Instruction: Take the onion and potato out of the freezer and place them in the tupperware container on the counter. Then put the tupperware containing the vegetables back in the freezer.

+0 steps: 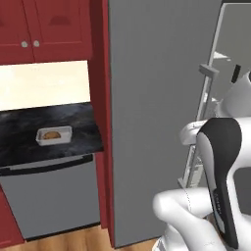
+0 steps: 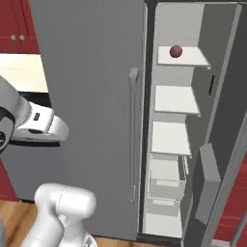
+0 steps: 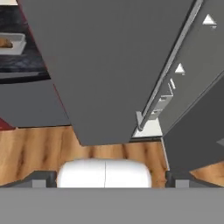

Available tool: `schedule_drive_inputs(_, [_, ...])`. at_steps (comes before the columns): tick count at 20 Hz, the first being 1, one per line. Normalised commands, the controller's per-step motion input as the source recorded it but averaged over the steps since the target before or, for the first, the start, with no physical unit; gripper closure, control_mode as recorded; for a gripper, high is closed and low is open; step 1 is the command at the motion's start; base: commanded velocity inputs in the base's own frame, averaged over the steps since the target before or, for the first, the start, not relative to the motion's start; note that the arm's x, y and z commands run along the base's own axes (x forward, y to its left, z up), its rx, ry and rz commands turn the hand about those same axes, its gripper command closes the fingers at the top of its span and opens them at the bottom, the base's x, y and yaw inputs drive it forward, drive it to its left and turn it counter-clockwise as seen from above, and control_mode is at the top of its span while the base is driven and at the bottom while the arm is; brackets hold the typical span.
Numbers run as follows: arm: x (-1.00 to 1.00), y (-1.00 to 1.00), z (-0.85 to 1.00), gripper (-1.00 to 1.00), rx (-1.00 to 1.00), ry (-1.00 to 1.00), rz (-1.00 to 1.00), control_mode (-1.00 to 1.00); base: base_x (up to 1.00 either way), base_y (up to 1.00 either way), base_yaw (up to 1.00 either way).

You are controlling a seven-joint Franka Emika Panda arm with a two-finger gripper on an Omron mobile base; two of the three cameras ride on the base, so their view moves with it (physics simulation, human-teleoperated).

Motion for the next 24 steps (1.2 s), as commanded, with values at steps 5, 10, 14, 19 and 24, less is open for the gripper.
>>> schedule_drive_inputs(5, [0.00,0.00,0.00,-1.00,0.00,0.00,0.00,1.00,0.04,-0.89,0.00])
schedule_drive_inputs(10, [0.00,0.00,0.00,-1.00,0.00,0.00,0.00,1.00,0.01,-0.69,0.00])
schedule_drive_inputs(14, [0.00,0.00,0.00,-1.00,0.00,0.00,0.00,1.00,0.47,-0.54,0.00])
schedule_drive_inputs(19, [0.00,0.00,0.00,-1.00,0.00,0.00,0.00,1.00,0.27,-0.54,0.00])
schedule_drive_inputs(24, [0.00,0.00,0.00,-1.00,0.00,0.00,0.00,1.00,0.08,-0.02,0.01])
